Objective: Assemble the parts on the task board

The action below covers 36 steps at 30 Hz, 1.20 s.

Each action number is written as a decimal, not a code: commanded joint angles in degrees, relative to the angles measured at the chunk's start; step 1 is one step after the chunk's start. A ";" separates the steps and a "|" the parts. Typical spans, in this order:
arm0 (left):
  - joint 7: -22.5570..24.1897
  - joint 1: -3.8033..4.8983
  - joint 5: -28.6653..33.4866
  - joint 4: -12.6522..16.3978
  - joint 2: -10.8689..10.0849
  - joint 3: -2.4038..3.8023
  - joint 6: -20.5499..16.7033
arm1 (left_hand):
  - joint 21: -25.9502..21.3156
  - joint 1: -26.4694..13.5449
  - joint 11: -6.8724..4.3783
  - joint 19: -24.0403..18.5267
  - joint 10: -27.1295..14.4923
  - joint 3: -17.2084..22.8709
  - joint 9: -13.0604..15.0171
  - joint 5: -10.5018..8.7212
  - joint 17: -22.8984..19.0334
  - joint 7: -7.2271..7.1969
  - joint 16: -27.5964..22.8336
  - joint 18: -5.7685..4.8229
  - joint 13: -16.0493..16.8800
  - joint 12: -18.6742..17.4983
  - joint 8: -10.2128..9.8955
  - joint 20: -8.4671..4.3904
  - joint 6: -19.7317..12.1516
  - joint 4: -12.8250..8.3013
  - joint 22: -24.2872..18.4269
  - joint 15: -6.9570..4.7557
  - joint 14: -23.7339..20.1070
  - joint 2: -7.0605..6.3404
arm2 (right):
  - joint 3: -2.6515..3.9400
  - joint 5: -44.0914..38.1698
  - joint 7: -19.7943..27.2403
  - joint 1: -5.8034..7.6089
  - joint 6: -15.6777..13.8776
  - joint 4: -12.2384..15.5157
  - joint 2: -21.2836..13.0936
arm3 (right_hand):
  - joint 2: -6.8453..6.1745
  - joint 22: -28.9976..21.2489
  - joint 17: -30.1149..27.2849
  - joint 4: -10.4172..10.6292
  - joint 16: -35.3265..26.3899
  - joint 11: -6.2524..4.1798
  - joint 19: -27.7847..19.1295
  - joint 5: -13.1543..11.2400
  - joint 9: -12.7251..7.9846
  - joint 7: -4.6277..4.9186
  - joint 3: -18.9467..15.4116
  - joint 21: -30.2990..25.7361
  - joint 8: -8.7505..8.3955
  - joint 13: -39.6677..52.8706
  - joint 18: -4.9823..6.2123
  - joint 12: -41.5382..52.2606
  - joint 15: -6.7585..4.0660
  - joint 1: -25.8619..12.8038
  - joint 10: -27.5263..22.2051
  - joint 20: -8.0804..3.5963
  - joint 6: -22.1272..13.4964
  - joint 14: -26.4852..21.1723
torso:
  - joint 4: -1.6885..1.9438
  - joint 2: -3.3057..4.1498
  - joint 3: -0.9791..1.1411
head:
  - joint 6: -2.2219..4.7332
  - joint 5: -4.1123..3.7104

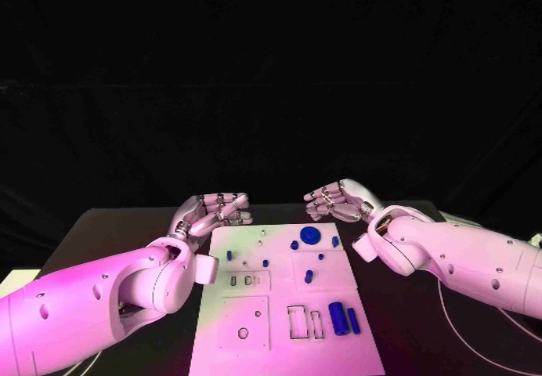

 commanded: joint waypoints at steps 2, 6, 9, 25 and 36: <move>-1.84 0.11 3.37 2.52 -0.82 0.24 2.96 | -0.32 -0.08 -0.01 0.71 0.55 -0.15 -0.10 -0.18 0.18 -0.03 -0.37 0.20 -0.02 -0.31 -0.37 0.04 0.50 -0.53 -0.11 -0.11 0.57 0.55 | 0.19 -23.82 -10.59 0.78 2.36 0.39 0.17 | -3.17 5.71 1.21 0.03 2.72 -2.21 7.90 -0.42 0.14 -1.53 0.95 11.02 -0.05 0.16 0.68 -0.78 -3.48 0.30 4.75 -4.15 3.74 10.96 | 0.17 2.39 -0.05 | 0.61 -0.49; -2.40 0.18 4.75 4.32 -1.36 0.44 3.42 | -0.36 -0.02 -0.01 0.83 0.60 -0.22 -0.10 -0.18 0.23 -0.03 -0.47 0.19 -0.03 -0.38 -0.43 0.02 0.54 -0.68 -0.14 -0.11 0.56 0.54 | 0.32 -35.13 -15.48 1.41 4.60 0.71 0.52 | -4.88 8.62 1.70 0.30 3.79 -2.68 10.72 2.03 0.19 -2.12 0.37 16.25 0.06 0.14 0.67 -0.92 -4.49 -1.04 4.54 -5.11 5.05 14.76 | 0.44 3.27 -0.08 | 0.74 -0.73; -2.57 0.24 5.13 5.41 -1.70 0.55 3.54 | -0.41 0.00 0.02 0.89 0.60 -0.29 -0.11 -0.18 0.26 0.01 -0.57 0.17 -0.04 -0.46 -0.49 0.02 0.54 -0.78 -0.17 -0.09 0.52 0.54 | 0.36 -40.38 -17.68 1.85 5.93 0.98 0.84 | -5.50 10.27 2.51 0.45 4.96 -3.03 11.87 3.09 0.13 -2.48 0.44 19.16 -0.10 0.17 0.72 -0.84 -5.06 -1.80 4.36 -5.52 5.40 17.75 | 0.48 3.95 -0.11 | 1.07 -0.67; -3.24 0.28 5.46 6.92 -1.16 0.65 3.79 | -0.90 -0.13 0.42 1.18 0.26 -0.86 -0.18 -0.18 0.53 0.61 -1.23 0.06 -0.11 -1.16 -1.06 0.09 0.24 -1.32 -0.46 0.15 0.40 0.58 | 0.40 -51.16 -22.33 3.52 12.16 2.38 2.73 | -6.20 21.98 7.48 0.81 4.82 -3.39 12.96 2.15 0.10 -3.03 3.95 34.65 -0.24 0.17 0.18 -0.78 -5.25 -3.35 4.04 -5.59 6.07 17.86 | 0.73 6.32 -0.61 | 1.75 -0.93; -3.44 0.28 5.46 7.20 -1.27 0.66 3.84 | -0.96 -0.13 0.46 1.22 0.23 -0.91 -0.18 -0.17 0.57 0.66 -1.29 0.06 -0.11 -1.24 -1.12 0.10 0.20 -1.38 -0.50 0.17 0.43 0.65 | 0.39 -52.91 -22.46 3.89 14.88 2.92 3.54 | -6.05 29.19 9.14 1.29 4.55 -3.64 13.58 2.25 0.13 -3.49 5.75 41.19 -0.20 0.15 -0.59 -0.76 -5.40 -3.78 4.74 -5.52 6.65 17.72 | 1.01 7.47 -0.96 | 1.38 -0.95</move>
